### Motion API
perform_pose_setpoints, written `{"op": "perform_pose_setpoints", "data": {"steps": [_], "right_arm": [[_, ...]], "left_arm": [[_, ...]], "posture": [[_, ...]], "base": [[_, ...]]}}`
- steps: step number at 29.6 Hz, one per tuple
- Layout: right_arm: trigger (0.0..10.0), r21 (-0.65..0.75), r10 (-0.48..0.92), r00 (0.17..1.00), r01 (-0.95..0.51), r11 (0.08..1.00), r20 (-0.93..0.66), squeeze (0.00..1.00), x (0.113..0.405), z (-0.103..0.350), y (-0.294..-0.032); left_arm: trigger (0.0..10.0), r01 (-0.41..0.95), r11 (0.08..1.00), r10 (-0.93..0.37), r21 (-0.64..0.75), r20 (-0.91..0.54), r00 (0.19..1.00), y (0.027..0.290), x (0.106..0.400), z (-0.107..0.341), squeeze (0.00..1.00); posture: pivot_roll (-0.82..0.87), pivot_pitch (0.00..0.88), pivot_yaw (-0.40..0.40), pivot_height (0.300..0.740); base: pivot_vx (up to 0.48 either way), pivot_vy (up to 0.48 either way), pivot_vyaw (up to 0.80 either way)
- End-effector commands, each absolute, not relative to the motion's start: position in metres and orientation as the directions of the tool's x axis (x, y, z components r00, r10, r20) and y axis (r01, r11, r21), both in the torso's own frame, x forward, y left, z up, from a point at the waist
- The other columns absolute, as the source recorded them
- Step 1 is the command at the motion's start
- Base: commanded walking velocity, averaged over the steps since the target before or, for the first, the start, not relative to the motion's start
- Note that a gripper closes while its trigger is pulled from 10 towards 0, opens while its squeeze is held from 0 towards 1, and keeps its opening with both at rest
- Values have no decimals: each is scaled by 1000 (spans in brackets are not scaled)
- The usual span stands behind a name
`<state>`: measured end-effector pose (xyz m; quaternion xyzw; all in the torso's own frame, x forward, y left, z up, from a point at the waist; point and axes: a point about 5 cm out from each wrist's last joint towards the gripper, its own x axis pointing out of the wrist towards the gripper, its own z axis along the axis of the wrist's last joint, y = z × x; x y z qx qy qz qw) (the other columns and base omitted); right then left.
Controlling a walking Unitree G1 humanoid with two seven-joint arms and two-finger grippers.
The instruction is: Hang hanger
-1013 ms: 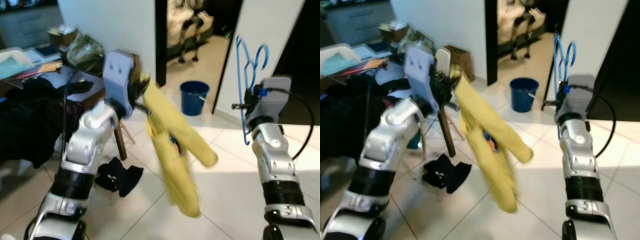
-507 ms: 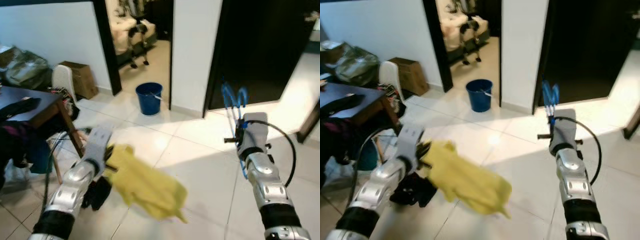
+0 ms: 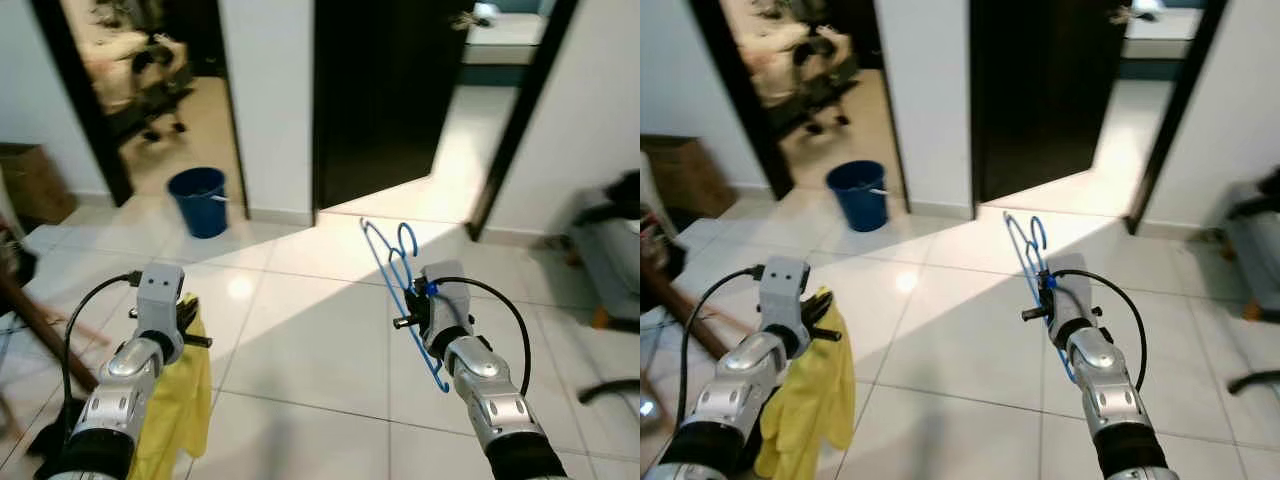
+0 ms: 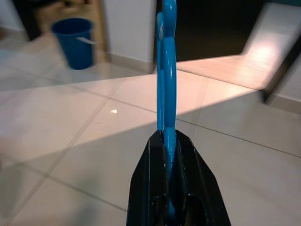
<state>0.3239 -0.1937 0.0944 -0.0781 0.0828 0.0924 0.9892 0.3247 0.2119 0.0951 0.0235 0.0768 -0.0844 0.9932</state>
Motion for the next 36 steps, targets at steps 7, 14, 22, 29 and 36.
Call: {"op": "perform_pose_setpoints", "data": {"steps": [7, 14, 22, 29, 36], "right_arm": [[10000, -142, 288, 937, -318, 937, -198, 0, 334, 107, -196], [10000, -91, 336, 906, -369, 925, -260, 0, 331, 100, -207], [10000, -48, 362, 906, -381, 923, -221, 0, 335, 110, -209], [10000, -75, 406, 893, -426, 902, -195, 0, 337, 120, -208], [10000, -79, 478, 872, -486, 870, -104, 0, 326, 147, -214]], "left_arm": [[10000, 258, 963, -267, -77, -150, 952, 222, 325, 103, 0], [10000, 329, 940, -341, -93, -199, 919, 231, 317, 100, 0], [10000, 379, 925, -375, -24, -204, 904, 222, 332, 105, 0], [10000, 470, 680, -378, 563, -279, 883, 212, 340, 120, 0], [10000, 373, 406, -515, 834, -128, 847, 190, 356, 175, 0]], "posture": [[-45, 0, -1, 740], [-59, 0, 3, 740], [-91, 0, 16, 740], [-107, 0, 42, 740], [-132, 0, 81, 740]], "base": [[0, 0, -800], [0, 0, -800], [0, 0, -800], [0, 0, -800], [0, 0, -800]]}}
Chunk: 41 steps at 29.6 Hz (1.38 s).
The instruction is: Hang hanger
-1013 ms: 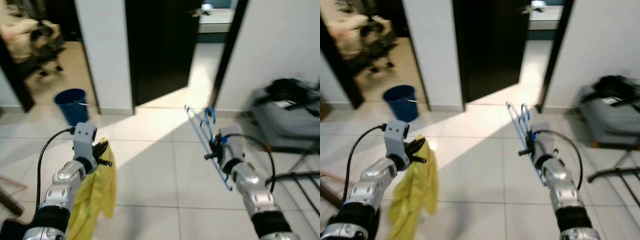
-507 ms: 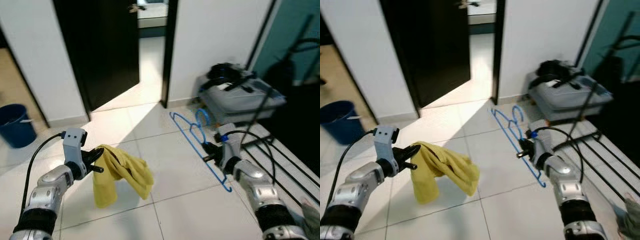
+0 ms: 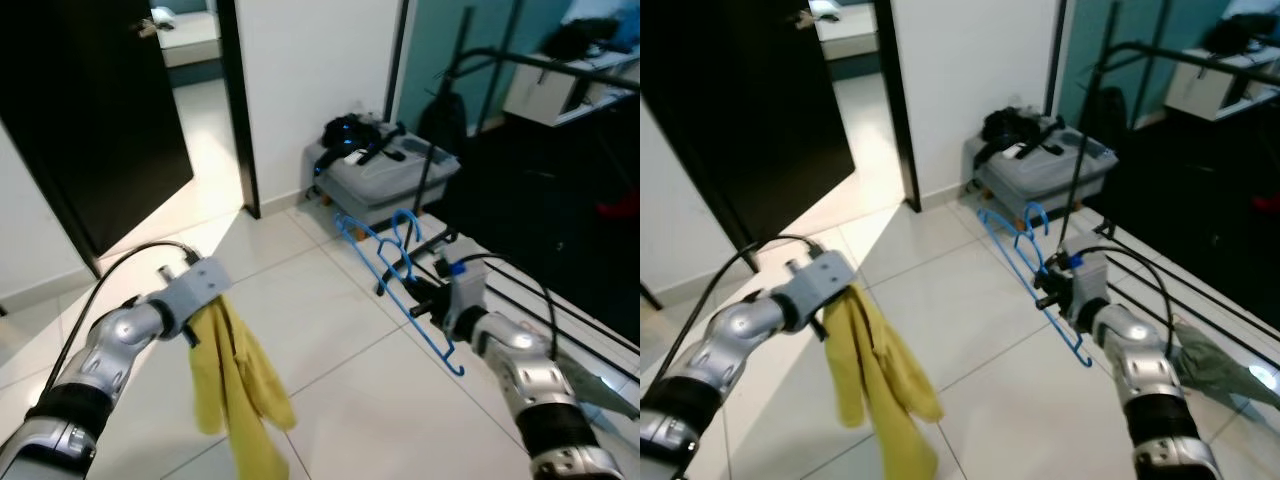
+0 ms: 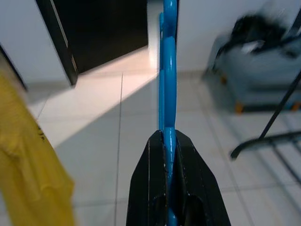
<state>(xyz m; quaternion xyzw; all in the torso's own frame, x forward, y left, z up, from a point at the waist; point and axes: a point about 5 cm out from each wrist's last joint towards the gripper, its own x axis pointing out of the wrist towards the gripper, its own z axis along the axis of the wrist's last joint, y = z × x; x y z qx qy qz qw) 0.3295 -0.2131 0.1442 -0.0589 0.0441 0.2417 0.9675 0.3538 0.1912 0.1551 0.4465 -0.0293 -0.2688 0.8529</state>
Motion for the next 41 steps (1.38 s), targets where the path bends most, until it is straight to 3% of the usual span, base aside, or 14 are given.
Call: {"op": "perform_pose_setpoints", "data": {"steps": [1, 8, 12, 18, 21, 26, 29, 30, 31, 32, 34, 36, 37, 41], "right_arm": [[10000, -99, 497, 861, -506, 857, -104, 0, 321, 149, -215], [10000, -129, 544, 838, -546, 828, -50, 0, 308, 170, -216], [10000, -183, 608, 793, -604, 776, -41, 0, 300, 185, -216], [10000, -209, 665, 743, -664, 718, -74, 0, 292, 193, -217], [10000, -236, 753, 633, -771, 592, -179, 0, 276, 202, -218], [10000, -256, 772, 586, -807, 531, -246, 0, 269, 205, -220], [10000, -278, 771, 559, -826, 490, -304, 0, 265, 211, -223], [10000, -304, 759, 549, -833, 463, -348, 0, 264, 217, -223], [10000, -320, 759, 532, -843, 433, -376, 0, 263, 220, -219], [10000, -320, 759, 532, -843, 433, -376, 0, 263, 220, -219], [10000, -336, 773, 500, -859, 386, -391, 0, 263, 221, -206], [10000, -336, 773, 500, -859, 386, -391, 0, 263, 221, -206], [10000, -341, 775, 492, -863, 373, -397, 0, 263, 219, -201], [10000, -347, 776, 494, -861, 373, -391, 0, 265, 217, -196]], "left_arm": [[10000, 339, 360, -552, 869, -94, 828, 186, 360, 192, 0], [10000, 215, 319, -637, 923, 40, 770, 180, 366, 253, 0], [10000, 244, 318, -652, 916, 24, 758, 190, 367, 270, 0], [10000, 265, 284, -654, 922, -16, 756, 202, 365, 274, 0], [10000, 269, 227, -596, 936, -85, 799, 225, 364, 266, 0], [10000, 281, 204, -561, 938, -123, 819, 235, 364, 260, 0], [10000, 333, 226, -531, 916, -171, 830, 244, 362, 250, 0], [10000, 409, 284, -517, 867, -220, 827, 248, 361, 238, 0], [10000, 530, 359, -518, 768, -308, 798, 248, 357, 219, 0], [10000, 530, 359, -518, 768, -308, 798, 248, 357, 219, 0], [10000, 707, 445, -569, 550, -435, 697, 239, 345, 180, 0], [10000, 707, 445, -569, 550, -435, 697, 239, 345, 180, 0], [10000, 752, 499, -605, 431, -449, 658, 232, 340, 168, 0], [10000, 746, 564, -629, 355, -400, 666, 221, 340, 162, 0]], "posture": [[-137, 0, 94, 740], [-155, 0, 119, 740], [-157, 0, 122, 740], [-151, 0, 109, 740], [-152, 0, 99, 740], [-152, 0, 88, 740], [-149, 0, 73, 740], [-144, 0, 64, 740], [-140, 0, 58, 740], [-140, 0, 58, 740], [-137, 0, 56, 740], [-137, 0, 56, 740], [-132, 0, 56, 740], [-118, 0, 53, 740]], "base": [[0, 0, -800], [0, 0, -800], [0, 0, -509], [0, 0, 0], [0, 0, 0], [0, 0, 0], [0, 0, 0], [0, 0, 0], [0, 0, 0], [0, 0, 0], [0, 0, 0], [0, 0, 0], [0, 0, 0], [0, 0, 0]]}}
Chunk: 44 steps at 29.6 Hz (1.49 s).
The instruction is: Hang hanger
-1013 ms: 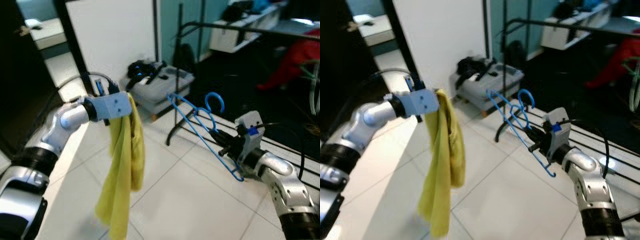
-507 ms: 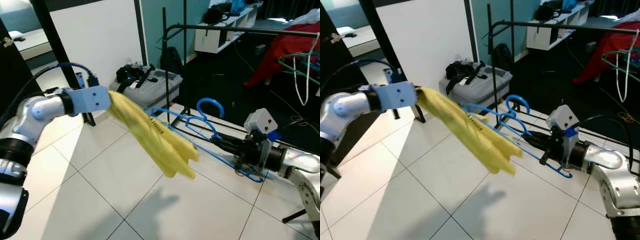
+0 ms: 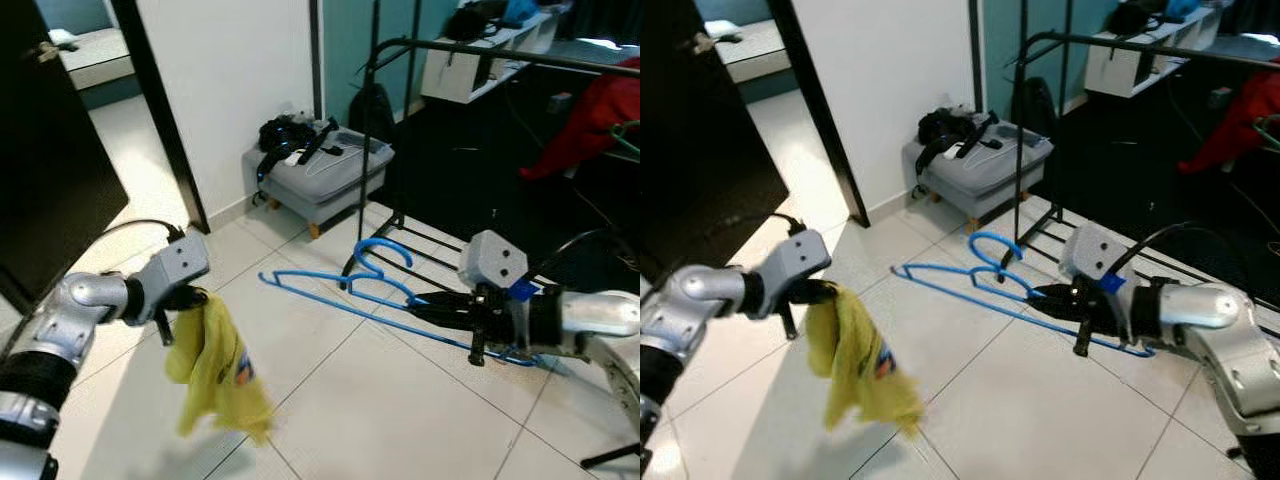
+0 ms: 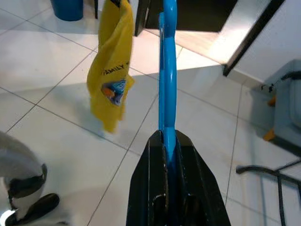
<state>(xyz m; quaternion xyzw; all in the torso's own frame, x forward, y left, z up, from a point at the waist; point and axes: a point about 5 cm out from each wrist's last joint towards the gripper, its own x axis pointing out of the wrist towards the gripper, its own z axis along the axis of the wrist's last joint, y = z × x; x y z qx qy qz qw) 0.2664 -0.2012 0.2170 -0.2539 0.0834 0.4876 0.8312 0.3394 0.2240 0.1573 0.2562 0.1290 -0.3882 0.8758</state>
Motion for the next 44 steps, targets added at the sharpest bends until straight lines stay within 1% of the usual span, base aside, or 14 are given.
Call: {"op": "perform_pose_setpoints", "data": {"steps": [1, 2, 6, 7, 12, 14, 16, 18, 20, 23, 27, 34, 39, 44], "right_arm": [[10000, -352, 776, 497, -858, 374, -389, 0, 267, 215, -191], [10000, -355, 775, 495, -859, 369, -392, 0, 268, 212, -187], [10000, -355, 777, 491, -861, 364, -393, 0, 269, 210, -183], [10000, -357, 782, 488, -862, 360, -388, 0, 270, 210, -180], [10000, -368, 785, 491, -858, 359, -378, 0, 274, 213, -175], [10000, -371, 784, 491, -857, 357, -380, 0, 274, 213, -174], [10000, -381, 777, 494, -855, 353, -390, 0, 272, 214, -177], [10000, -381, 777, 494, -855, 353, -390, 0, 272, 214, -177], [10000, -386, 761, 503, -851, 355, -409, 0, 270, 215, -183], [10000, -387, 756, 514, -845, 368, -405, 0, 266, 216, -189], [10000, -399, 771, 523, -835, 379, -364, 0, 264, 223, -187], [10000, -413, 783, 525, -828, 379, -334, 0, 261, 233, -189], [10000, -421, 806, 506, -832, 363, -306, 0, 256, 244, -189], [10000, -419, 846, 449, -853, 311, -285, 0, 252, 245, -172]], "left_arm": [[10000, 727, 638, -632, 253, -367, 683, 214, 341, 157, 0], [10000, 715, 672, -642, 194, -329, 692, 209, 342, 157, 0], [10000, 701, 692, -641, 171, -301, 706, 209, 343, 158, 0], [10000, 693, 698, -625, 181, -317, 713, 215, 345, 162, 0], [10000, 738, 660, -644, 140, -399, 652, 225, 337, 183, 0], [10000, 757, 631, -638, 170, -441, 631, 228, 333, 187, 0], [10000, 724, 643, -581, 251, -455, 674, 237, 338, 201, 0], [10000, 724, 643, -581, 251, -455, 674, 237, 338, 201, 0], [10000, 683, 662, -547, 309, -425, 722, 242, 345, 214, 0], [10000, 663, 675, -574, 323, -336, 747, 234, 355, 237, 0], [10000, 668, 663, -602, 338, -290, 744, 226, 357, 252, 0], [10000, 689, 632, -622, 353, -299, 724, 219, 355, 257, 0], [10000, 726, 596, -650, 343, -325, 687, 206, 356, 259, 0], [10000, 749, 580, -662, 320, -352, 662, 193, 360, 260, 0]], "posture": [[-110, 0, 56, 740], [-101, 0, 55, 740], [-86, 0, 56, 740], [-73, 0, 60, 740], [-54, 0, 74, 740], [-48, 0, 78, 740], [-49, 0, 98, 740], [-49, 0, 98, 740], [-47, 0, 112, 740], [-69, 0, 147, 740], [-85, 0, 159, 740], [-94, 0, 168, 740], [-97, 0, 178, 740], [-96, 0, 196, 740]], "base": [[0, 0, 0], [0, 0, 0], [0, 0, 0], [0, 0, 0], [0, 0, 0], [0, 0, 0], [0, 0, 0], [0, 0, 0], [0, 0, 0], [0, 0, 0], [0, 0, 0], [0, 0, 0], [0, 0, 0], [0, 0, 0]]}}
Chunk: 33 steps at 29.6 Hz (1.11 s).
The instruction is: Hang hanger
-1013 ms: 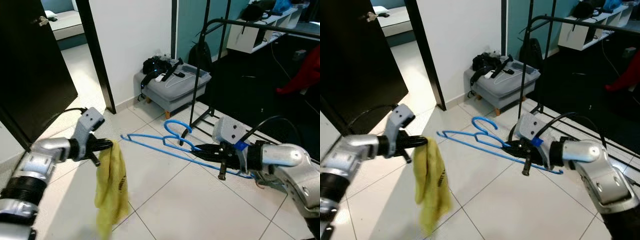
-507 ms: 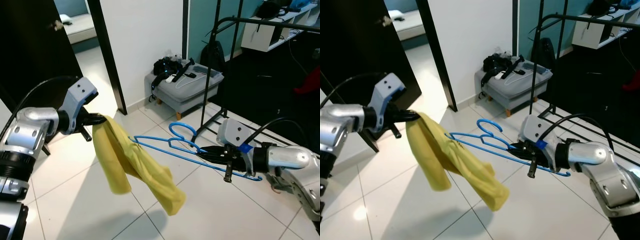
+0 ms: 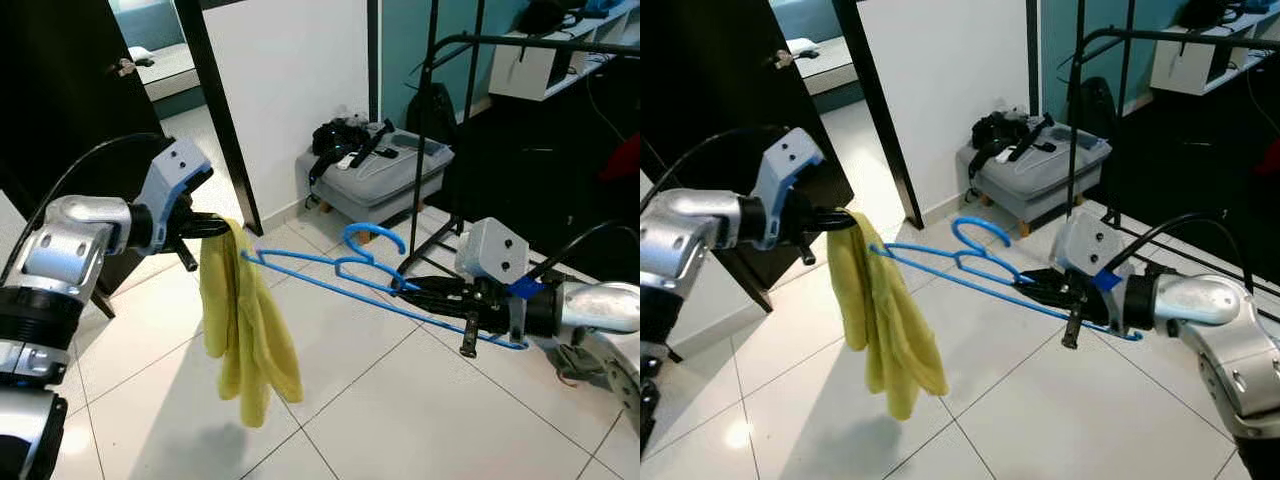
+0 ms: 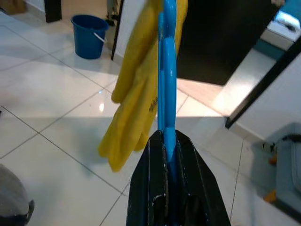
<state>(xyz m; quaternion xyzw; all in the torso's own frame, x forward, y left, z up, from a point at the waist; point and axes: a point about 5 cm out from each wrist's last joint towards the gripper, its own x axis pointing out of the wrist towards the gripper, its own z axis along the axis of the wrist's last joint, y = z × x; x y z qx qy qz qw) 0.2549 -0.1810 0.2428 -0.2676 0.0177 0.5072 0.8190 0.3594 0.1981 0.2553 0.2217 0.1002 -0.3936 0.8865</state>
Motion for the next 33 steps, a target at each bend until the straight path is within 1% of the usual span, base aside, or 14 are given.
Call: {"op": "perform_pose_setpoints", "data": {"steps": [1, 4, 5, 8, 10, 11, 22, 33], "right_arm": [[10000, -419, 846, 449, -853, 311, -285, 0, 252, 245, -172], [10000, -429, 850, 457, -844, 321, -263, 0, 254, 244, -164], [10000, -444, 840, 478, -830, 337, -255, 0, 257, 245, -163], [10000, -470, 801, 538, -796, 381, -263, 0, 264, 244, -166], [10000, -474, 792, 549, -790, 389, -268, 0, 265, 244, -168], [10000, -478, 772, 570, -781, 402, -281, 0, 265, 243, -173], [10000, -484, 699, 618, -764, 428, -358, 0, 258, 238, -195], [10000, -496, 689, 633, -751, 436, -354, 0, 252, 245, -202]], "left_arm": [[10000, 749, 580, -662, 320, -352, 662, 193, 360, 260, 0], [10000, 754, 578, -659, 313, -366, 657, 190, 361, 257, 0], [10000, 755, 577, -659, 311, -369, 655, 189, 361, 257, 0], [10000, 758, 570, -660, 317, -374, 652, 189, 360, 256, 0], [10000, 759, 565, -660, 323, -376, 651, 189, 359, 256, 0], [10000, 760, 558, -657, 333, -384, 649, 191, 358, 255, 0], [10000, 767, 539, -664, 347, -385, 641, 191, 356, 262, 0], [10000, 779, 514, -677, 358, -389, 625, 187, 355, 263, 0]], "posture": [[-96, 0, 196, 740], [-97, 0, 202, 740], [-99, 0, 202, 740], [-100, 0, 205, 740], [-100, 0, 205, 740], [-101, 0, 206, 740], [-103, 0, 213, 740], [-113, 0, 221, 740]], "base": [[0, 0, 0], [0, 0, 0], [0, 0, 0], [0, 0, 0], [0, 0, 0], [0, 0, 0], [0, 0, 0], [0, 0, 0]]}}
